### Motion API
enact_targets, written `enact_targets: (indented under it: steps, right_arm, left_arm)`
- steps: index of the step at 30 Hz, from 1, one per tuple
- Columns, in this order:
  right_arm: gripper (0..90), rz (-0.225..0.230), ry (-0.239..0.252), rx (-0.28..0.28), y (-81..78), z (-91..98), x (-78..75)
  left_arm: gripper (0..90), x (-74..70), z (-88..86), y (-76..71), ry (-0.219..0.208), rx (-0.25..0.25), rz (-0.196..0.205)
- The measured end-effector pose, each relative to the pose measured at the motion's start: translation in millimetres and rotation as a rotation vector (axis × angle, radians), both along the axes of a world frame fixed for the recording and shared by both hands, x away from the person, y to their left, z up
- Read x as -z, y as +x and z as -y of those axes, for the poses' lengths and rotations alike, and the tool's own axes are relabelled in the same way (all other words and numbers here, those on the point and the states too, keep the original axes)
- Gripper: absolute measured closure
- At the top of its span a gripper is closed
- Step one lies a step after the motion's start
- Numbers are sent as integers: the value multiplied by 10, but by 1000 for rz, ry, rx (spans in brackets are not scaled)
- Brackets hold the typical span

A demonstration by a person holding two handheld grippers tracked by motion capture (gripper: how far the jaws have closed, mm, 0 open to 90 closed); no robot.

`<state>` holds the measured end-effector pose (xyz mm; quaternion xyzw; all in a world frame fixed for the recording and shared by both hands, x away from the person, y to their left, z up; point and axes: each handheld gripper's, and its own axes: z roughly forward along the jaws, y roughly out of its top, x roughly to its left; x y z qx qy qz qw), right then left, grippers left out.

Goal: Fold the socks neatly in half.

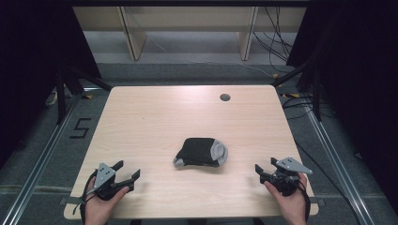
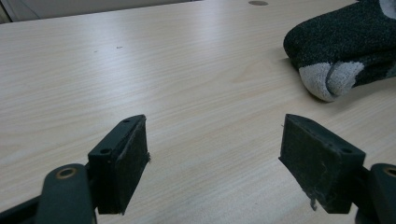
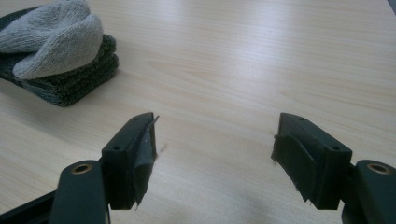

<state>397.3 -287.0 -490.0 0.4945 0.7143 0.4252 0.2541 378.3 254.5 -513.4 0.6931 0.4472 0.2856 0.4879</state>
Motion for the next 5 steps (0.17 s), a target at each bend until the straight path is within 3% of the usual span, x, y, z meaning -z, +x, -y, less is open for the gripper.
enact_targets:
  steps: [2, 5]
  right_arm:
    - [292, 15, -9, -2, 16, 17, 25]
    - [288, 0, 9, 3, -5, 29, 19]
  left_arm:
    - [226, -2, -9, -5, 2, -1, 5]
    - [226, -8, -26, -9, -1, -13, -2]
